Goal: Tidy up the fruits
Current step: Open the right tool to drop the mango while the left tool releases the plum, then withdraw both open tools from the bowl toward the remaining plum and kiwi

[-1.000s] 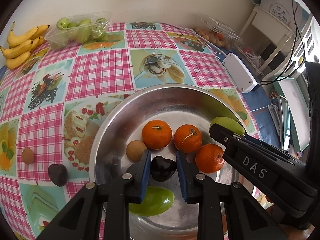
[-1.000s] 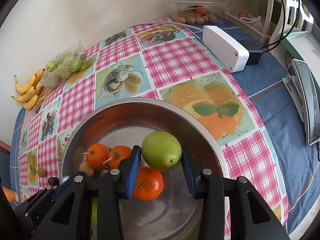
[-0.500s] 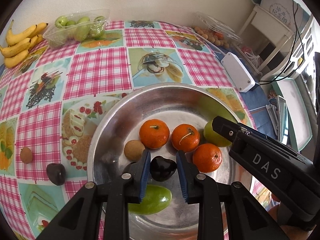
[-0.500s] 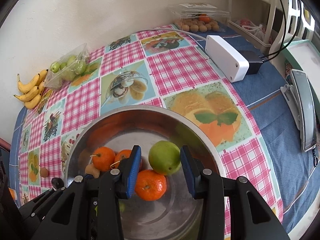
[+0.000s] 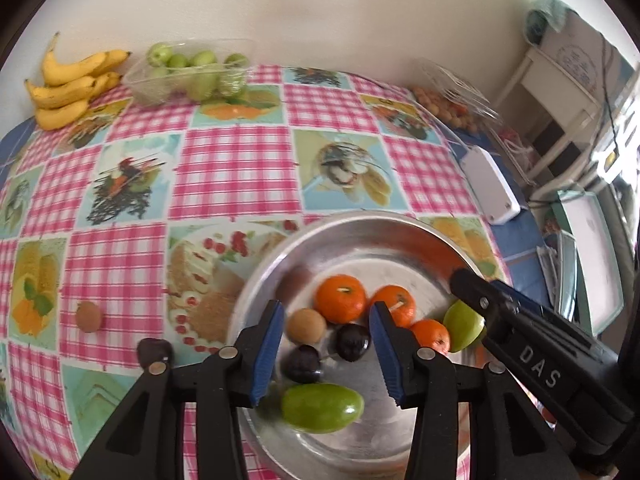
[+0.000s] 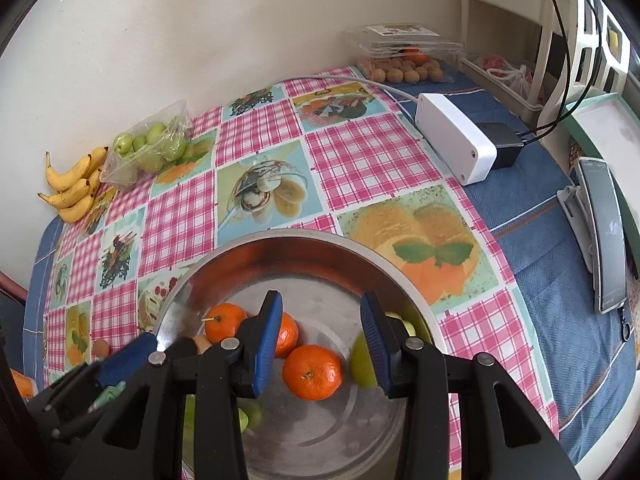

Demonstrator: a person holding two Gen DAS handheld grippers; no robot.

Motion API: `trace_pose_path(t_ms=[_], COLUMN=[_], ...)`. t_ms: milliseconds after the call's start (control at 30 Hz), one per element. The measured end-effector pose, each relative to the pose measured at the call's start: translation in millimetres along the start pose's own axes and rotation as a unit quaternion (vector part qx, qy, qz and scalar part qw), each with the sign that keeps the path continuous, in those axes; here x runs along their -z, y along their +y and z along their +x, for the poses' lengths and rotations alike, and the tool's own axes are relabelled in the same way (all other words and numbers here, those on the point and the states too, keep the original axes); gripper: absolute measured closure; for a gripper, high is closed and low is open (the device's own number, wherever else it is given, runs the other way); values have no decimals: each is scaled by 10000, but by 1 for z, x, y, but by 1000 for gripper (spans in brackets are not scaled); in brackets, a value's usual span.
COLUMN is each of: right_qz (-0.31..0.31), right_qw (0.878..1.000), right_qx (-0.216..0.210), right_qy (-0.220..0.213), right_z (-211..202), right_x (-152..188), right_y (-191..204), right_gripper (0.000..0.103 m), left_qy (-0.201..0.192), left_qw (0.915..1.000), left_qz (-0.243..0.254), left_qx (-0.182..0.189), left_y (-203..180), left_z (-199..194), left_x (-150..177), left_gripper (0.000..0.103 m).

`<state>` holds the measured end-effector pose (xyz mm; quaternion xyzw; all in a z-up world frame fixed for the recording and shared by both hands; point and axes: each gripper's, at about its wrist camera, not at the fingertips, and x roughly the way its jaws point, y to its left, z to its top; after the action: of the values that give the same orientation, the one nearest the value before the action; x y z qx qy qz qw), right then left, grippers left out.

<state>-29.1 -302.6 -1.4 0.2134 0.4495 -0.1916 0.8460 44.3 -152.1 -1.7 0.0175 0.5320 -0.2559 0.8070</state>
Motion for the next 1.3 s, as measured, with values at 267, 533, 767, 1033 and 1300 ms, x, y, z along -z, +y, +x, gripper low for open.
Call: trace_pose_path(t_ms=[267,533,767,1033,1300], right_qz=[-58,-298,-420,-479,-563], right_qw=[9998,9992,9988,9981,9976], right_qx=[44,27,-47,-14,4], right_qy=[173,258,266,377,415], right_z=[7,9,7,15,19], right_x=[4,6,7,11,12], right_y=[4,19,31,37,41], right_gripper=[61,61,60,34,17], left_qy=[-41,-101,-28,80,87], left_qw=[9956,9882,9859,9817,9798], left_qz=[-767,-1216,-1346,-1456,-1433], left_qx=[-537,-927,-989,-1227,-1389], left_y=[47,80,89,97,101], left_z=[-5,-13,-12,-8,-6], left_x=[-6,-9,-8,-5,-4], left_gripper=[51,47,41,15,2])
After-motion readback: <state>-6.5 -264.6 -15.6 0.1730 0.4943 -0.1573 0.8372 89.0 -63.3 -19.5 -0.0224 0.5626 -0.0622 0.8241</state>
